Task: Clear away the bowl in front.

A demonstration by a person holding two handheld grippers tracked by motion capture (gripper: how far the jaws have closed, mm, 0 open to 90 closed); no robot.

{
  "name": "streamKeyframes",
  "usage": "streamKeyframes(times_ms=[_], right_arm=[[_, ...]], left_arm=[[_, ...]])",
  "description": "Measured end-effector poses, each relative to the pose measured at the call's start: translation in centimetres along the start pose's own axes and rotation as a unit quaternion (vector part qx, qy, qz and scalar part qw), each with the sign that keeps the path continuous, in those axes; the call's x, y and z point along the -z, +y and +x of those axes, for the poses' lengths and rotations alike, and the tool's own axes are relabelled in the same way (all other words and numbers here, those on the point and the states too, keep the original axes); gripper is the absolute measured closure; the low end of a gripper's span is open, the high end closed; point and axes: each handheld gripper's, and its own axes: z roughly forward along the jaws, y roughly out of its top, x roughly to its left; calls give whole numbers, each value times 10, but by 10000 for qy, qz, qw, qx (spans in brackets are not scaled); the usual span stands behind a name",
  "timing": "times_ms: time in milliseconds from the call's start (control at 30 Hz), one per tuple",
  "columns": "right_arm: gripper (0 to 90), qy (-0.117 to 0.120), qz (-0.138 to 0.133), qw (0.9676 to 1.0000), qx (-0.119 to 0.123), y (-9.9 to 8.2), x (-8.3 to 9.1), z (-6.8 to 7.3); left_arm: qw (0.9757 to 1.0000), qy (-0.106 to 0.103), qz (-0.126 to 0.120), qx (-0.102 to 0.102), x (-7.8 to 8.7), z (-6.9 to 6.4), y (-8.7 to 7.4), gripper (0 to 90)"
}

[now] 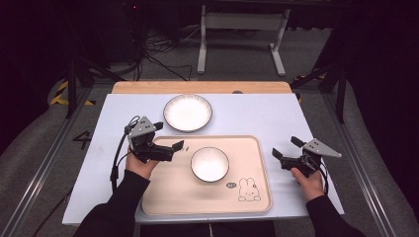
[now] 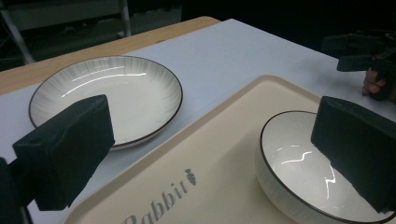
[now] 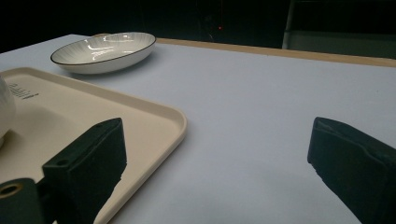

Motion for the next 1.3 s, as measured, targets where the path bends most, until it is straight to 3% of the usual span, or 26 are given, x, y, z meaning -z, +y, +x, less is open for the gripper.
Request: streamKeyframes(times_ms=[233,367,500,600,667,1033,1133,1300], right_arm=[[51,-4,-1,10000,5,0,0,0],[51,-5,-7,10000,13,0,0,0],[51,-6,-11,10000,21,0,0,0],[51,-7,-8,10000,15,0,0,0],[51,-7,-8,10000,14,0,0,0],[51,-9,-16,10000,18,0,0,0],[51,-9,-21,10000,16,0,0,0],[51,-7,-25,10000,16,0,0,0]], left_arm=[[9998,154,-121,34,14,6,-7,0],[9992,404,-10,26,25,11,-17,0],[9987,499,-14,76,31,16,-23,0],[9971,727,-19,213,40,22,-31,0],[9962,855,-49,182,43,24,-36,0],[9941,1052,-164,221,49,31,-60,0],[9937,1048,-368,133,48,33,-70,0],[9936,1043,-326,274,46,35,-77,0]])
